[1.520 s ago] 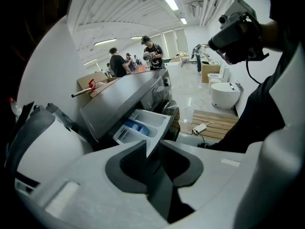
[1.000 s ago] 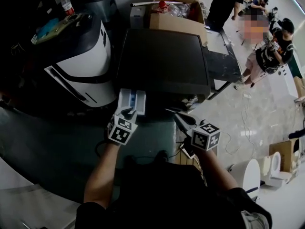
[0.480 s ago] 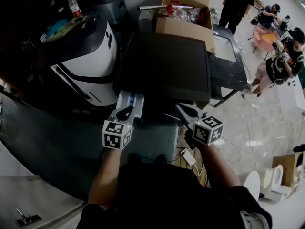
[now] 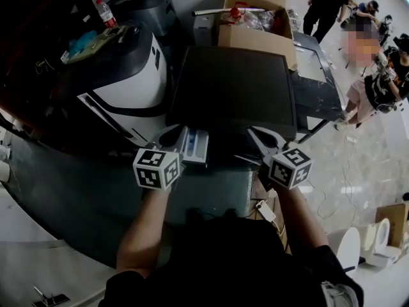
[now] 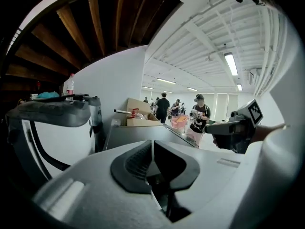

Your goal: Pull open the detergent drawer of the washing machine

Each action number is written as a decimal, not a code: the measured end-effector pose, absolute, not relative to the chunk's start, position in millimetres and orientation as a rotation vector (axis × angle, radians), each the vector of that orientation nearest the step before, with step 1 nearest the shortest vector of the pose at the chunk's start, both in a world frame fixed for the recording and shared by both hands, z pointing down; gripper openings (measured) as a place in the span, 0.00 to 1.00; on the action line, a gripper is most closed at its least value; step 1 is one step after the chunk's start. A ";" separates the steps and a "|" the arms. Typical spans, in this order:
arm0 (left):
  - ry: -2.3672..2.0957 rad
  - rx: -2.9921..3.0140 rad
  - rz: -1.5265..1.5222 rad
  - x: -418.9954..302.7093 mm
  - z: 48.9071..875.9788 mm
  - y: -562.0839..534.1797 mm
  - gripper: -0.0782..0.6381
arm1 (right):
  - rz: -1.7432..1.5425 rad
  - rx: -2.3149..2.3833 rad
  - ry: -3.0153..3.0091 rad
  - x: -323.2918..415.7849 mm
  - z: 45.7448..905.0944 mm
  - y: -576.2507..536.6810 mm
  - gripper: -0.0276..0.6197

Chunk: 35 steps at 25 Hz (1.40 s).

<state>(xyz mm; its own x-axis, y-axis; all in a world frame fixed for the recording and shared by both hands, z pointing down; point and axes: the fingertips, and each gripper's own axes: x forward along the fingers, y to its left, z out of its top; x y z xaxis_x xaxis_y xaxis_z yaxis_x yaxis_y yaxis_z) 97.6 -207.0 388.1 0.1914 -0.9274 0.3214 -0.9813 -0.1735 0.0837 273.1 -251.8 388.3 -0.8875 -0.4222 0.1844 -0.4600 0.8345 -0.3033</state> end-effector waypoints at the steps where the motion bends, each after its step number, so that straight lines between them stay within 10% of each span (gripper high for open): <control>1: -1.828 2.209 0.288 92.6 382.5 -210.3 0.15 | 0.519 0.707 -2.908 270.0 387.0 -253.0 0.05; 35: -1.995 2.218 0.176 39.5 351.7 -186.8 0.12 | 0.236 0.843 -3.005 240.7 333.8 -235.8 0.05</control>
